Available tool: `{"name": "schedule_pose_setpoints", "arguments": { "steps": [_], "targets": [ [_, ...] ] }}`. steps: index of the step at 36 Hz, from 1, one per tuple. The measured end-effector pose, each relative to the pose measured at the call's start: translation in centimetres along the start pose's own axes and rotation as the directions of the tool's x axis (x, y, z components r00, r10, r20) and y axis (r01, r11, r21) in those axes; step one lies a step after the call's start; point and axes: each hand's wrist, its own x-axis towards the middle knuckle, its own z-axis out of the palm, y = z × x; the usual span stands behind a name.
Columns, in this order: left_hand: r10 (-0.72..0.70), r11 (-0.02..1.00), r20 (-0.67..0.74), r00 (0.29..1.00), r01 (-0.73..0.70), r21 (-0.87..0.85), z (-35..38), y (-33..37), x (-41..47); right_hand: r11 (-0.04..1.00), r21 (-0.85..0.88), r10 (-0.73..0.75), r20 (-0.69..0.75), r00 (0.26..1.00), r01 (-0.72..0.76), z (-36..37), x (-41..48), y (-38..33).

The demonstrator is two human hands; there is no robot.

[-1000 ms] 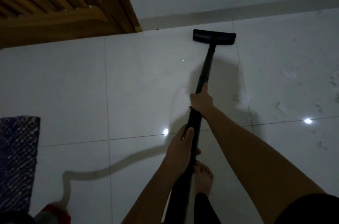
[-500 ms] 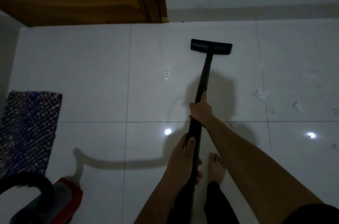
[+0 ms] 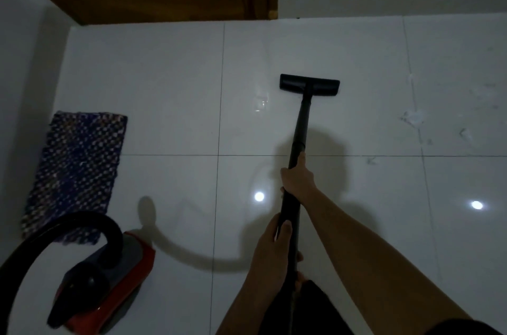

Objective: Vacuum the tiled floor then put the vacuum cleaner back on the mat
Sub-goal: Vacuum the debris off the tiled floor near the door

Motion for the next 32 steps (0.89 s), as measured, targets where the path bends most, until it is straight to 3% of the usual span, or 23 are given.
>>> {"name": "schedule_pose_setpoints", "arguments": {
  "steps": [10, 15, 23, 32],
  "targets": [
    [-0.052, 0.997, -0.08, 0.995, 0.047, -0.055, 1.9, -4.1, -3.1, 0.997, -0.078, -0.021, 0.007, 1.0, 0.022, 0.3, -2.9, 4.3],
    [-0.039, 0.983, -0.002, 0.999, 0.038, -0.18, 2.6, -5.5, -5.5, 0.997, -0.068, -0.022, -0.009, 1.0, 0.021, 0.3, -4.3, 6.7],
    [0.03, 0.988, 0.011, 0.999, -0.028, -0.149, 1.8, -9.0, -7.8, 0.998, -0.07, -0.001, 0.007, 1.0, 0.002, 2.7, -6.4, 10.0],
    [-0.036, 0.999, 0.039, 0.999, 0.036, -0.019, -0.5, -15.6, -12.0, 0.997, 0.018, 0.075, -0.037, 0.996, -0.075, 6.2, -11.4, 15.9]
  ]
}}
